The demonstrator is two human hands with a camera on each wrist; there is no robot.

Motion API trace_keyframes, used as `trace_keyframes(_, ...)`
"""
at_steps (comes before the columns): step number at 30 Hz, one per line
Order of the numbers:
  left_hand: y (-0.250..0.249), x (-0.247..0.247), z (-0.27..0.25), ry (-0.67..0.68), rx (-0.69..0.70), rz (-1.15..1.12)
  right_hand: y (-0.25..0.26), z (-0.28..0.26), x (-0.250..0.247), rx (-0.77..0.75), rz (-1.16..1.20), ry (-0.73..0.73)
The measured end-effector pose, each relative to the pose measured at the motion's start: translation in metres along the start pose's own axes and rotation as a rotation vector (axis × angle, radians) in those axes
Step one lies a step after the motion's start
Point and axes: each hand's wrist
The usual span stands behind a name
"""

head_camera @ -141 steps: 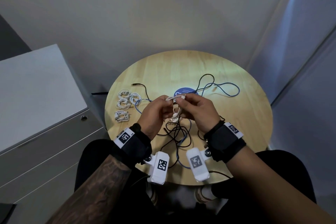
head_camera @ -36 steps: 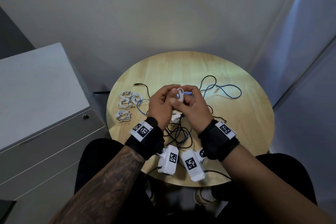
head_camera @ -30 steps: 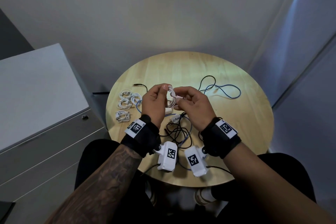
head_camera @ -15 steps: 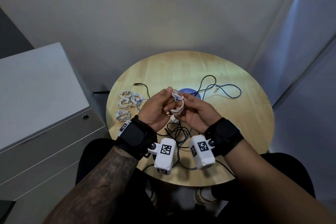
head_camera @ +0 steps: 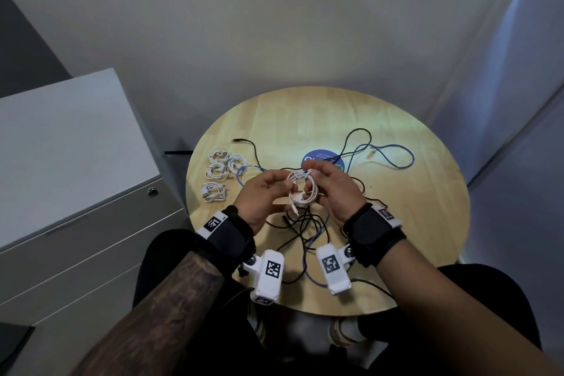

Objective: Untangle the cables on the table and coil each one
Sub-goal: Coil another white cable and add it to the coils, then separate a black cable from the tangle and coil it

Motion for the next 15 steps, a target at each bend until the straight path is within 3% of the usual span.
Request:
trace_keyframes(5, 0.011, -0.045, 0.015, -0.236, -0.035, 0.191, -0.025, 0.01, -0.016, -0.026, -0.679, 0.016)
trace_keyframes(11, 0.029, -0.114, 0.036, -0.473, -0.29, 0.533, -0.046, 0.014, -0.057, 0.0, -0.929, -0.082)
trace_keyframes(15, 0.042, -0.132, 0.04, -0.476, -0.391, 0.785, -0.058, 0.018, -0.073, 0.04, -1.055, -0.084)
Point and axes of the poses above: each hand's wrist, its own z-axis towards the middle knuckle, its own x-axis out of the palm, y = z × x, and after that the axes turned 1 degree about -z, right-handed
